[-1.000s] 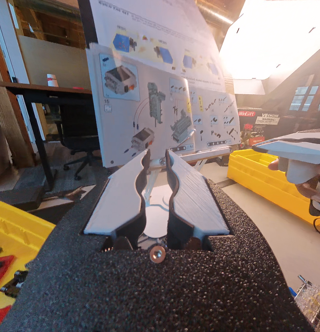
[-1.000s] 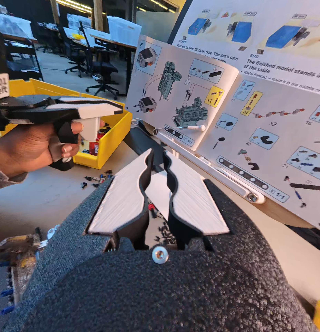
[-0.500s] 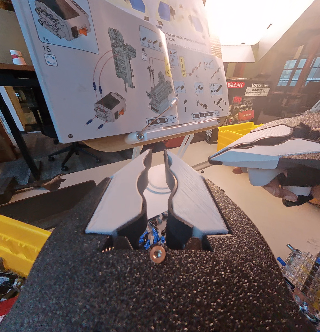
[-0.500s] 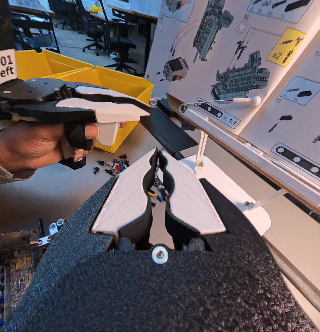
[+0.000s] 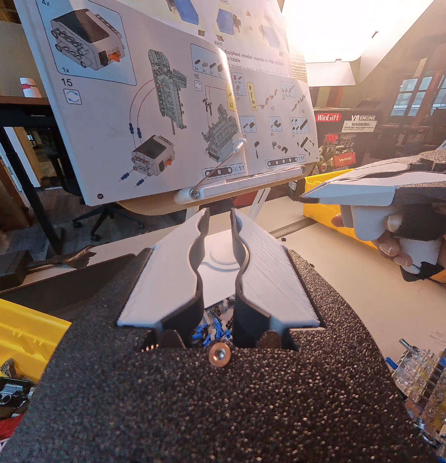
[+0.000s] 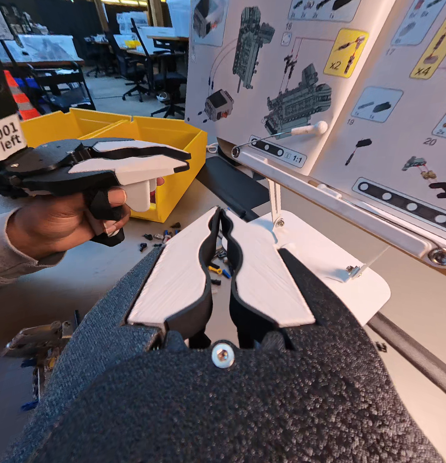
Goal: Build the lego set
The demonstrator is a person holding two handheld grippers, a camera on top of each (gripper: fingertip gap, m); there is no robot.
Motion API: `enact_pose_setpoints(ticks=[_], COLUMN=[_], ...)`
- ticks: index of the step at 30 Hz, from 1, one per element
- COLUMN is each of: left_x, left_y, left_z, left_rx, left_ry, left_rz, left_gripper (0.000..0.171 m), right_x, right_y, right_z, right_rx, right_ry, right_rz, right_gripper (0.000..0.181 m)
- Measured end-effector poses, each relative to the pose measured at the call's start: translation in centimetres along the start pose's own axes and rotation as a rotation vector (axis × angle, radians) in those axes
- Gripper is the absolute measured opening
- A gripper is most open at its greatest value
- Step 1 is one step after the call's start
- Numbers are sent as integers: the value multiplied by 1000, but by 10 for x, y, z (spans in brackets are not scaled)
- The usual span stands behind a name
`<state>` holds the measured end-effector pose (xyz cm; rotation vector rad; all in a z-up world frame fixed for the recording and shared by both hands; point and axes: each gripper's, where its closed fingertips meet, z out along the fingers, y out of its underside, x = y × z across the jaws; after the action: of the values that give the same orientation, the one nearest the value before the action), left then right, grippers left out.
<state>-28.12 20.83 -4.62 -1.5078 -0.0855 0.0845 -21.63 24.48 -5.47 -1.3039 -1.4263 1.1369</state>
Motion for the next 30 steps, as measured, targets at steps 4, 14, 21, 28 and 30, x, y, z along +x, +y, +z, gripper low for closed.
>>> enact_pose_setpoints(ticks=[4, 14, 21, 28, 30], left_x=[2, 5, 7, 5, 5], left_y=[1, 8, 6, 6, 5], left_z=[1, 3, 2, 2, 2], left_rx=[-3, -24, -20, -14, -13], left_ry=[1, 12, 13, 5, 4], left_rz=[15, 13, 18, 25, 25], left_gripper=[15, 15, 15, 15, 15], right_x=[-5, -34, -3, 17, 17], right_y=[-3, -19, -29, -35, -33], right_z=[0, 1, -12, -21, -19], right_rx=[47, 96, 204, 244, 237], right_ry=[-6, -123, 29, 197, 196], right_rz=[-23, -40, -67, -166, -149], right_gripper=[1, 60, 24, 40, 47])
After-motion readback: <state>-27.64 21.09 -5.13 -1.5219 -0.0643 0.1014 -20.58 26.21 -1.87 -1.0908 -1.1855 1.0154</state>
